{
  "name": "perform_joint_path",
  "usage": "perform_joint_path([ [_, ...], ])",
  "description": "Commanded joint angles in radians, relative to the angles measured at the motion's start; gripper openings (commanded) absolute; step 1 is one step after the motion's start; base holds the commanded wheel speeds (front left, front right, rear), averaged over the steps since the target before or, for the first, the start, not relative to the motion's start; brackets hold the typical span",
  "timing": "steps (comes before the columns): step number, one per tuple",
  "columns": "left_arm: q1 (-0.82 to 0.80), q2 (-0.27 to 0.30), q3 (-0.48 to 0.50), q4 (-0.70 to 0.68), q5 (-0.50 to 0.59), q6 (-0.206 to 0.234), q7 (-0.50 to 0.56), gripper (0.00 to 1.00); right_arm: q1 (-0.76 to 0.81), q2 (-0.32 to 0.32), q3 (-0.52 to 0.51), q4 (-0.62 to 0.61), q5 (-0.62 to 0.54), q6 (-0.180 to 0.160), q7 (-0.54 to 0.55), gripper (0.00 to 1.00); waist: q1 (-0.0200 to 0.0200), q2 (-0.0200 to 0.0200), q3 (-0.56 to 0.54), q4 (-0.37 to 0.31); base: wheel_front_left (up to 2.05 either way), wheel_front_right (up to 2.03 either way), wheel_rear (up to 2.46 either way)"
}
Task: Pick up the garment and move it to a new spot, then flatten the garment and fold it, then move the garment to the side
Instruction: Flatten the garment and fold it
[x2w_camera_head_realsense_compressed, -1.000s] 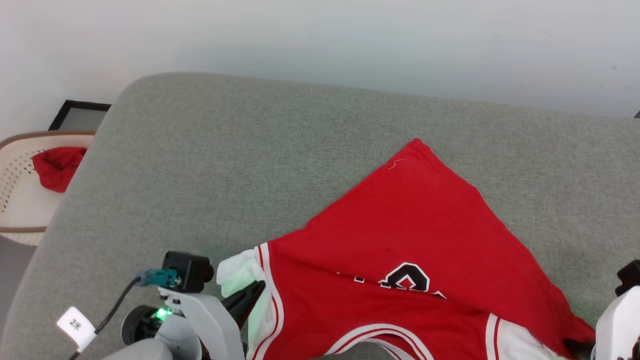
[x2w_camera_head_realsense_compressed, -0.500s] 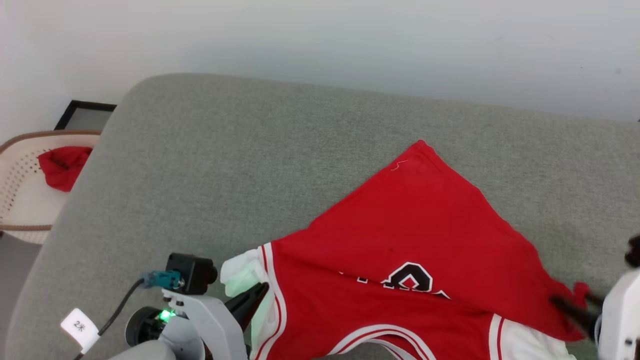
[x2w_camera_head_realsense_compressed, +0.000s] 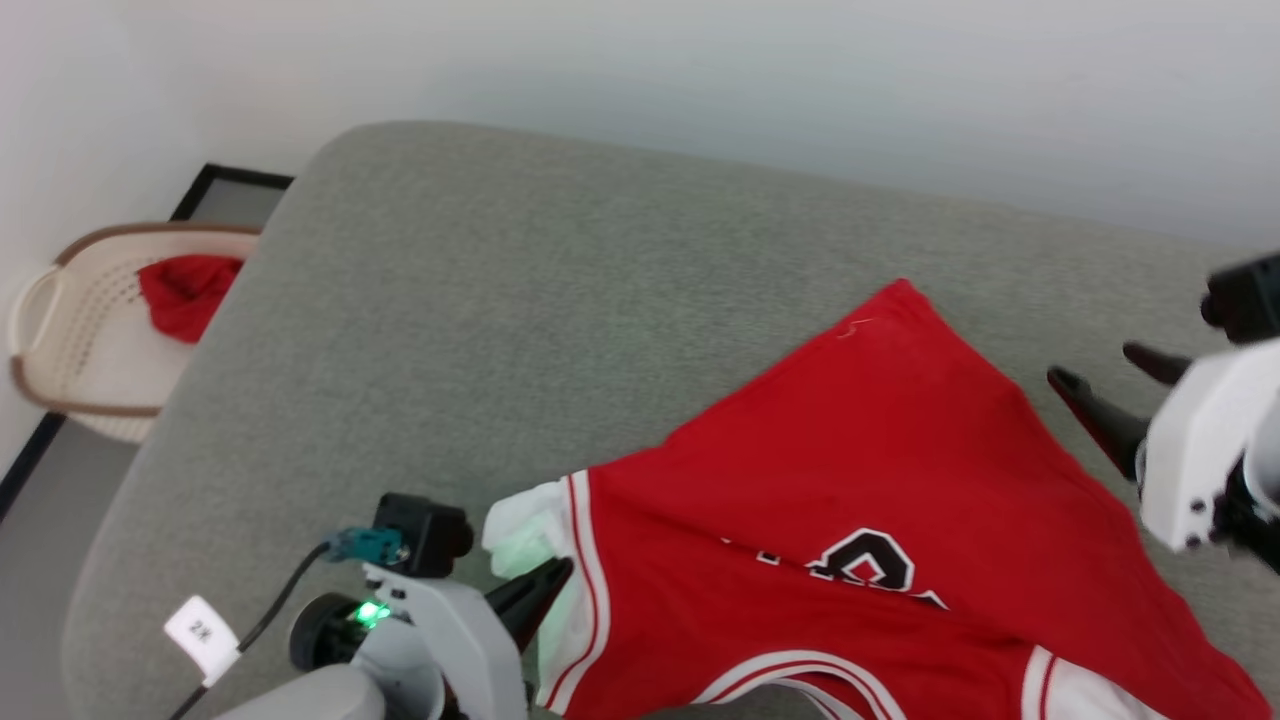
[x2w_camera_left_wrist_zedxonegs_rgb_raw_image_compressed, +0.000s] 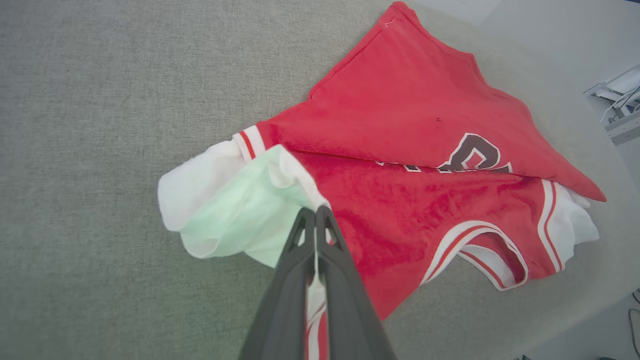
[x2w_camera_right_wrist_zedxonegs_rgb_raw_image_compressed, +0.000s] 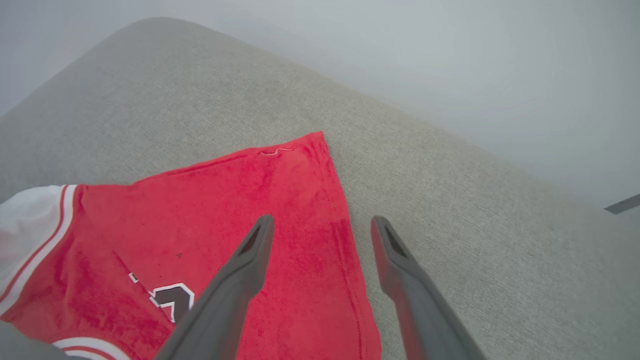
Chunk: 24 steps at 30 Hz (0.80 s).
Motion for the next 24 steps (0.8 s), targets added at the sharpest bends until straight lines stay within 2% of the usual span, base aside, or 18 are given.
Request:
perform_joint_path([
  [1, -0.016, -0.012, -0.003, 0.004, 0.009, -0.01, 0.005, 0.0, -0.04, -0.01, 0.029, 0.041, 0.002, 0.0, -0.019, 1.0, 0.0, 0.0, 0.014, 0.031, 0.0, 0.0, 0.0],
  [13, -0.093, -0.105, -0.026, 0.051, 0.049, -0.059, 0.024, 0.0, -0.346, -0.124, 0.274, 0.414, 0.052, 0.0, -0.092, 1.0, 0.0, 0.0, 0.098, 0.16, 0.0, 0.0, 0.0],
  [24, -0.133, -0.181, -0.038, 0.101, 0.063, -0.101, 0.016, 0.0, -0.536, -0.156, 0.445, 0.716, 0.097, 0.0, -0.049, 1.0, 0.0, 0.0, 0.168, 0.249, 0.0, 0.0, 0.0],
])
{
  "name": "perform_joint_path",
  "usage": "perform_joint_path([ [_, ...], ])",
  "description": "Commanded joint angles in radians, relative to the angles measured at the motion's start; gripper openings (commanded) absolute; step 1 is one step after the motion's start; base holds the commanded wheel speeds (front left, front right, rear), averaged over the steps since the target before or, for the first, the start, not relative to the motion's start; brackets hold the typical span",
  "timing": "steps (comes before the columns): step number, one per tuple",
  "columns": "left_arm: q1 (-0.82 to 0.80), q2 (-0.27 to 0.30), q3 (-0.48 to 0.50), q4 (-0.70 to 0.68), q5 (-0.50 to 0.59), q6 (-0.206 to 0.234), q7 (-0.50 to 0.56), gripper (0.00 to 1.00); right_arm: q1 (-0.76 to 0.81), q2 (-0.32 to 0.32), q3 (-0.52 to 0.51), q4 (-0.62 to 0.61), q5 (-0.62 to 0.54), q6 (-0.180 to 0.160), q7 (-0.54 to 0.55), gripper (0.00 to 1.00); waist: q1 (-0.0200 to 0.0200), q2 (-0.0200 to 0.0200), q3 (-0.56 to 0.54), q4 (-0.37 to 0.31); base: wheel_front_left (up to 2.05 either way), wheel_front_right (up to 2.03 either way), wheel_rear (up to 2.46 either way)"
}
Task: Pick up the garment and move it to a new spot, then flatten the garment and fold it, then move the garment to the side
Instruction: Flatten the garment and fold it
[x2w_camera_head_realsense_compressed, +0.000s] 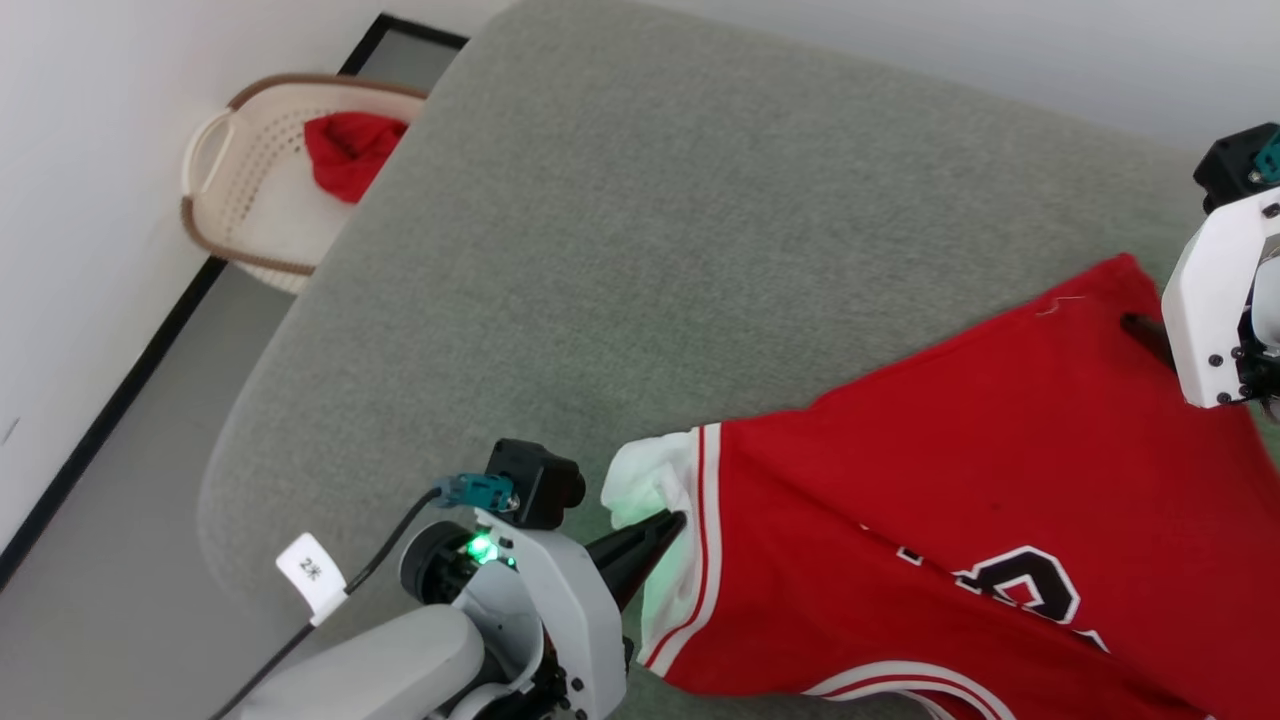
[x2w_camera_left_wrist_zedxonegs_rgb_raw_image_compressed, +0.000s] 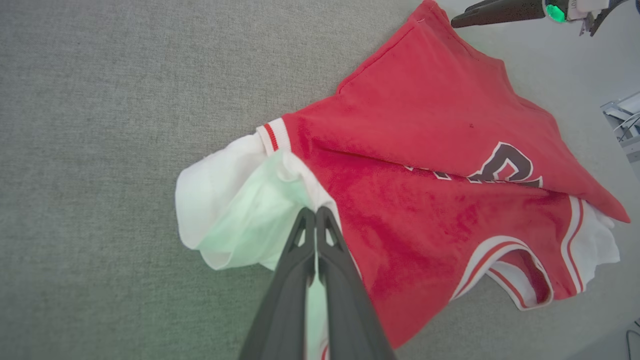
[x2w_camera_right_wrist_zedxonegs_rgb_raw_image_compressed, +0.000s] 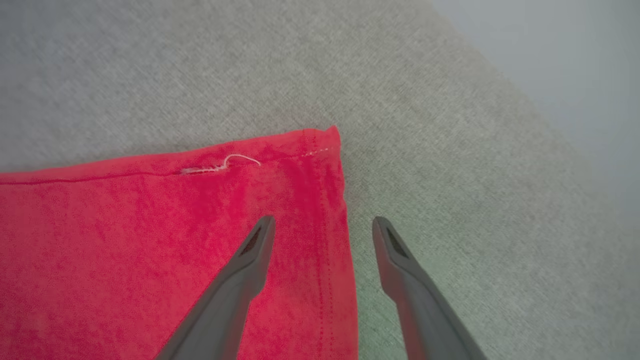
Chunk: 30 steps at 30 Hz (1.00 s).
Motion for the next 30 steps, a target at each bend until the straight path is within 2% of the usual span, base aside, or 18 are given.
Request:
perform_joint_path([
  [1, -0.01, -0.01, -0.001, 0.008, 0.004, -0.008, -0.006, 0.0, -0.024, -0.007, 0.028, 0.032, 0.014, 0.0, 0.014, 1.0, 0.0, 0.0, 0.037, 0.039, 0.0, 0.0, 0.0],
  [8, -0.015, -0.029, 0.0, 0.035, -0.001, -0.024, -0.014, 0.0, -0.048, -0.007, 0.123, 0.156, 0.068, 0.0, 0.113, 1.0, 0.0, 0.0, 0.049, 0.058, 0.0, 0.0, 0.0],
  [9, -0.016, -0.031, 0.0, 0.038, -0.002, -0.027, -0.014, 0.0, -0.051, -0.006, 0.132, 0.171, 0.071, 0.0, 0.129, 0.8, 0.0, 0.0, 0.049, 0.06, 0.0, 0.0, 0.0],
  [10, -0.016, -0.033, 0.001, 0.042, -0.003, -0.027, -0.014, 0.0, -0.053, -0.006, 0.14, 0.187, 0.074, 0.0, 0.145, 0.48, 0.0, 0.0, 0.049, 0.061, 0.0, 0.0, 0.0],
  [11, -0.017, -0.035, 0.002, 0.045, -0.004, -0.028, -0.013, 0.0, -0.054, -0.006, 0.143, 0.203, 0.08, 0.0, 0.159, 0.0, 0.0, 0.0, 0.048, 0.062, 0.0, 0.0, 0.0],
  [17, -0.015, -0.037, 0.004, 0.056, -0.011, -0.035, -0.017, 0.0, -0.094, 0.003, 0.139, 0.273, 0.077, -0.001, 0.19, 0.0, 0.0, 0.0, 0.046, 0.059, 0.0, 0.0, 0.0],
  [24, -0.006, -0.025, 0.009, 0.064, -0.02, -0.033, -0.012, 0.0, -0.151, 0.032, 0.119, 0.305, 0.08, -0.001, 0.137, 0.0, 0.0, 0.0, 0.027, 0.037, 0.0, 0.0, 0.0],
  [30, -0.034, 0.02, 0.018, 0.042, -0.032, -0.03, 0.03, 0.0, -0.19, 0.064, 0.12, 0.294, 0.096, -0.001, 0.11, 0.0, 0.0, 0.0, -0.008, 0.005, 0.0, 0.0, 0.0],
])
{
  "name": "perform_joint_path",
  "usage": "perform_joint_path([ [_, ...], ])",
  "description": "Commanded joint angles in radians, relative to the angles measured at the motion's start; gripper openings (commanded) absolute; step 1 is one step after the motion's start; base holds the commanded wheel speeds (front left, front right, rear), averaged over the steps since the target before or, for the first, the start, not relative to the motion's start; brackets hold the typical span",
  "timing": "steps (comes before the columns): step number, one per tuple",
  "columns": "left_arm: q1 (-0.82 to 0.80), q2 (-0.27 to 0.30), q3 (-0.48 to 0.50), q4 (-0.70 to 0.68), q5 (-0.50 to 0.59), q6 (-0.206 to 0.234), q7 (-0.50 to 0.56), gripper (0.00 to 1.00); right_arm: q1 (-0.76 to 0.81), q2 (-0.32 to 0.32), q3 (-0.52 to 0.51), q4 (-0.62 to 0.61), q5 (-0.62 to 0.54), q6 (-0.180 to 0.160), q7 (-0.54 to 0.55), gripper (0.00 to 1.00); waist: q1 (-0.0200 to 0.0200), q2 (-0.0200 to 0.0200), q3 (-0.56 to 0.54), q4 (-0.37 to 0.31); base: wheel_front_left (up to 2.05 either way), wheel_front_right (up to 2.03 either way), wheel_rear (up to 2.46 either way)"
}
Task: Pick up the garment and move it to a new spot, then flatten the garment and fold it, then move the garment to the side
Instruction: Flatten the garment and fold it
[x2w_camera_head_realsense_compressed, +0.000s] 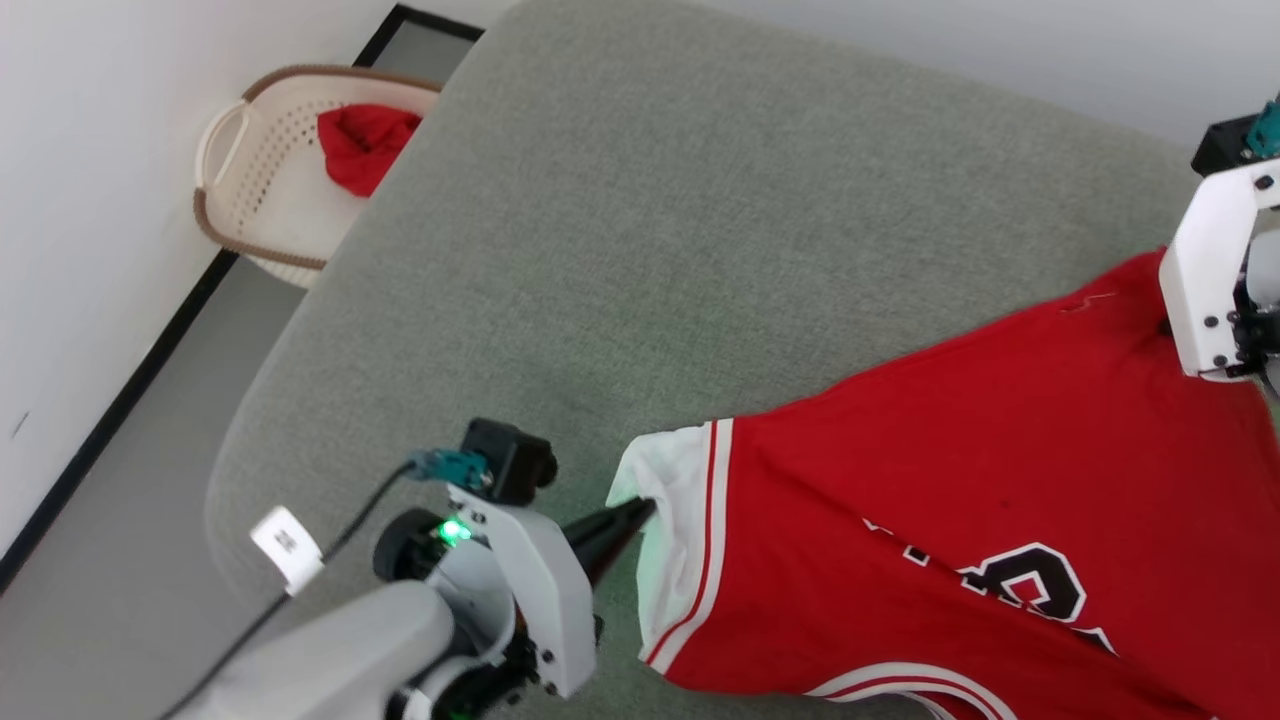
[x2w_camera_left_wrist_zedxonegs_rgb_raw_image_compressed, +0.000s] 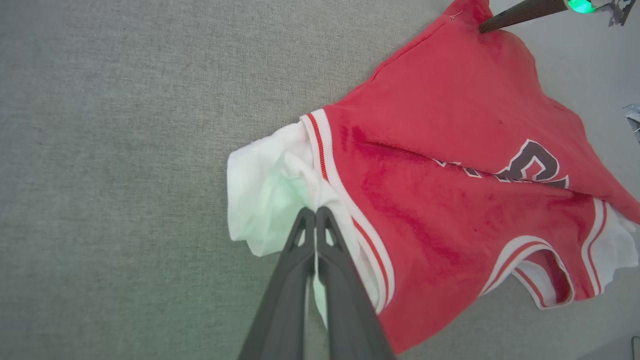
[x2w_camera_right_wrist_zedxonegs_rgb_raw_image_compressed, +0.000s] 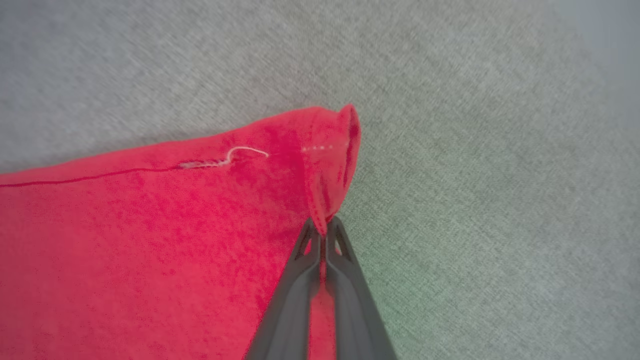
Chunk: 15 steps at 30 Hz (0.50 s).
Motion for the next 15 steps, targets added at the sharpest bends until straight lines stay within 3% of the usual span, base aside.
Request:
perform_joint_path([
  [1, -0.019, 0.012, 0.006, -0.007, 0.0, 0.0, 0.007, 0.0, -0.015, 0.005, 0.001, -0.004, 0.01, -0.001, -0.009, 0.0, 0.0, 0.0, -0.021, -0.018, 0.0, 0.0, 0.0],
  [7, -0.079, 0.11, 0.022, -0.05, -0.021, 0.003, 0.109, 0.0, -0.034, 0.016, 0.015, -0.043, 0.048, -0.001, -0.046, 0.0, 0.0, 0.0, -0.086, -0.063, 0.0, 0.0, 0.0],
  [15, -0.206, 0.217, 0.055, -0.043, -0.039, -0.024, 0.251, 0.0, -0.065, 0.016, -0.001, -0.078, 0.07, -0.001, -0.12, 0.0, 0.0, 0.0, -0.166, -0.119, 0.0, 0.0, 0.0],
])
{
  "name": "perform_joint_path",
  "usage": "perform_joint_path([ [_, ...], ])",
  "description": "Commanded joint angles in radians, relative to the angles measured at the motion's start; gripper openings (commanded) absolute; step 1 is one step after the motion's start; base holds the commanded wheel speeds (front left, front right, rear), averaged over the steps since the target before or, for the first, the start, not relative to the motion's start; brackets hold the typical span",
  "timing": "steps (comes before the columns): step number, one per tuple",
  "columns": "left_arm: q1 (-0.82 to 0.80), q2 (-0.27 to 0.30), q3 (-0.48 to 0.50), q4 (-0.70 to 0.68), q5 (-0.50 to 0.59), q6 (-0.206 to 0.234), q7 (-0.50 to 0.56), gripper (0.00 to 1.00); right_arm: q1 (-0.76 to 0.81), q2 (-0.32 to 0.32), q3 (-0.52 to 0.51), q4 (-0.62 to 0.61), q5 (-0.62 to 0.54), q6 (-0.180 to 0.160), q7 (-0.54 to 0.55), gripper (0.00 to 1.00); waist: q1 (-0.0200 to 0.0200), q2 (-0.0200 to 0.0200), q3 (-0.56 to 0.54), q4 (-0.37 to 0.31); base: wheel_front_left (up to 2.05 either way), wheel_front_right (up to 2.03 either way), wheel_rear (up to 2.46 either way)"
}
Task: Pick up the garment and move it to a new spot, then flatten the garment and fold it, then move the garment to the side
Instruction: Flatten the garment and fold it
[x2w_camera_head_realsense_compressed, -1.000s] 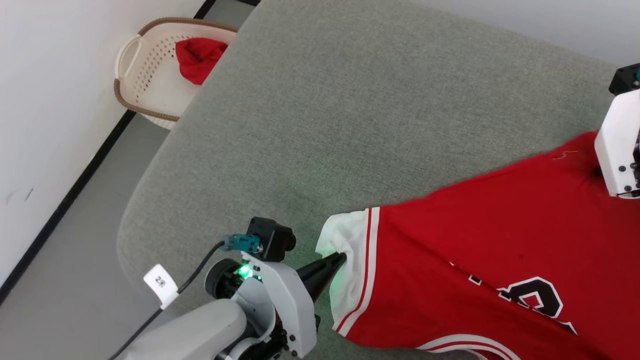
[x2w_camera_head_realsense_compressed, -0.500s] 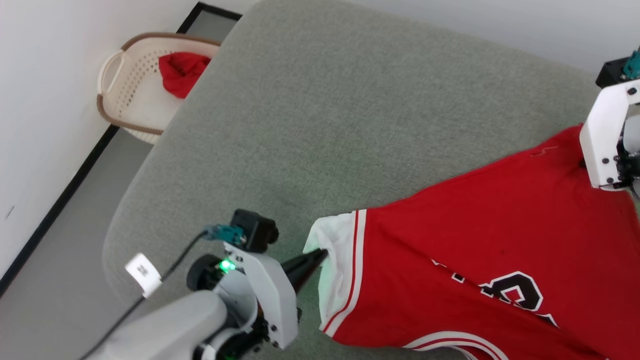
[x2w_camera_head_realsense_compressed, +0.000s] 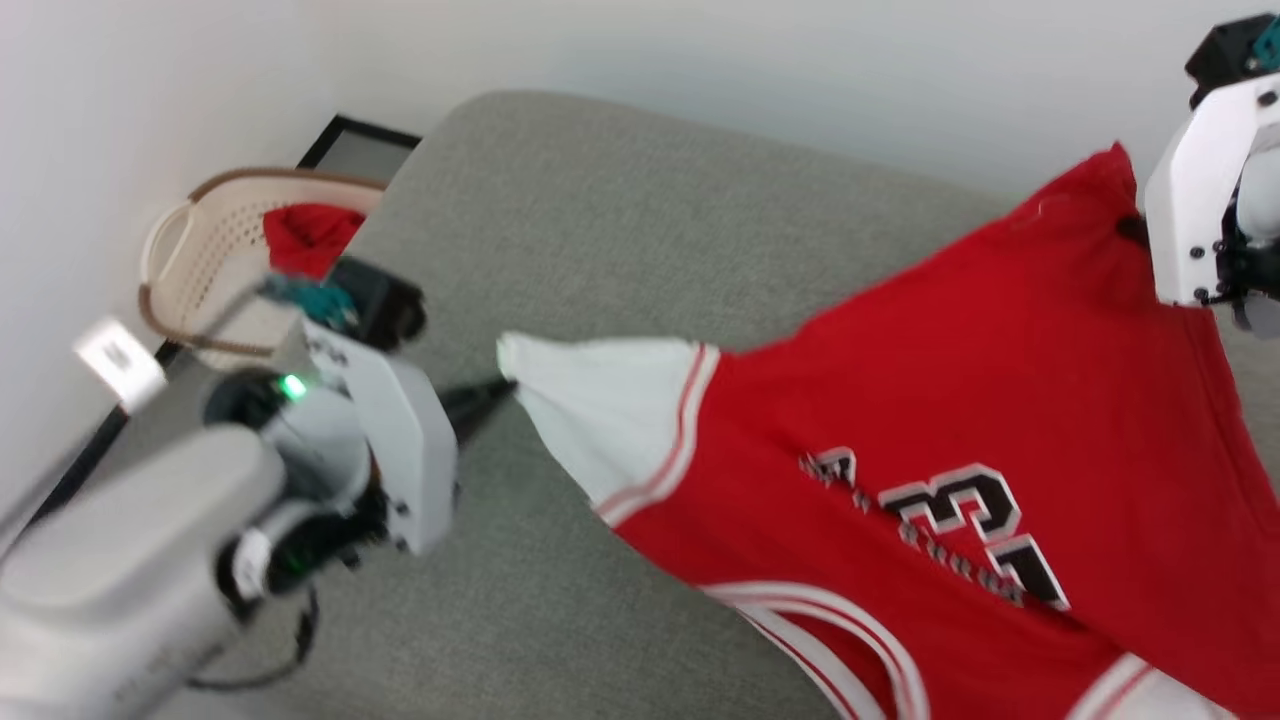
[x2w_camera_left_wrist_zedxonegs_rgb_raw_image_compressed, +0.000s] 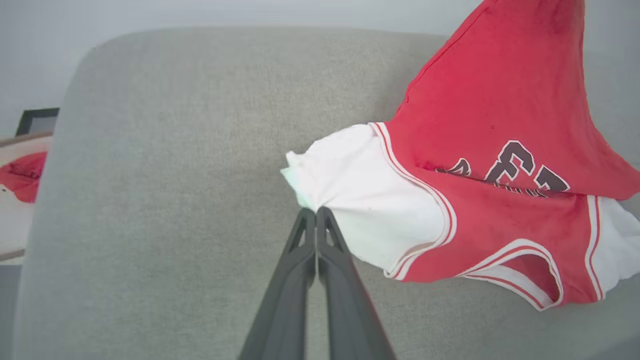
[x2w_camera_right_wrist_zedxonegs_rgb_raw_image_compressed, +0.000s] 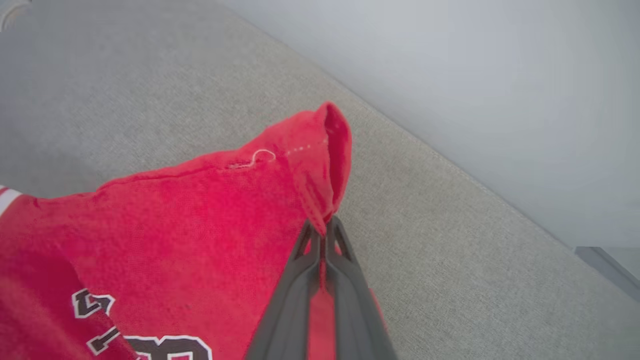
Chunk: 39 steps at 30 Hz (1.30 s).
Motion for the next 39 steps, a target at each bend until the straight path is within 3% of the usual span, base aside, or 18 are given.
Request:
perform_joint_path([
  [1, -0.029, 0.012, 0.009, 0.012, -0.001, -0.006, 0.016, 0.0, -0.015, 0.0, -0.008, -0.006, -0.006, -0.001, -0.017, 0.0, 0.0, -0.0001, -0.046, -0.042, 0.0, 0.0, 0.0],
  [9, -0.225, -0.01, 0.04, 0.191, 0.026, -0.081, 0.113, 0.0, -0.068, 0.012, -0.047, 0.012, -0.046, -0.001, -0.14, 0.0, 0.0, -0.0001, -0.109, -0.101, 0.0, 0.0, 0.0],
  [20, -0.514, -0.142, 0.063, 0.558, 0.125, -0.193, 0.092, 0.0, -0.163, 0.091, -0.134, 0.125, -0.153, -0.001, -0.331, 0.0, 0.0, -0.0001, -0.148, -0.188, 0.0, 0.0, 0.0],
  [28, -0.684, -0.218, 0.062, 0.788, 0.191, -0.224, 0.005, 0.0, -0.235, 0.159, -0.165, 0.198, -0.214, -0.001, -0.443, 0.0, 0.0, -0.0001, -0.158, -0.241, 0.0, 0.0, 0.0],
  [39, -0.841, -0.288, 0.044, 0.976, 0.214, -0.236, -0.067, 0.0, -0.305, 0.209, -0.171, 0.266, -0.246, -0.001, -0.521, 0.0, 0.0, -0.0001, -0.146, -0.297, 0.0, 0.0, 0.0],
])
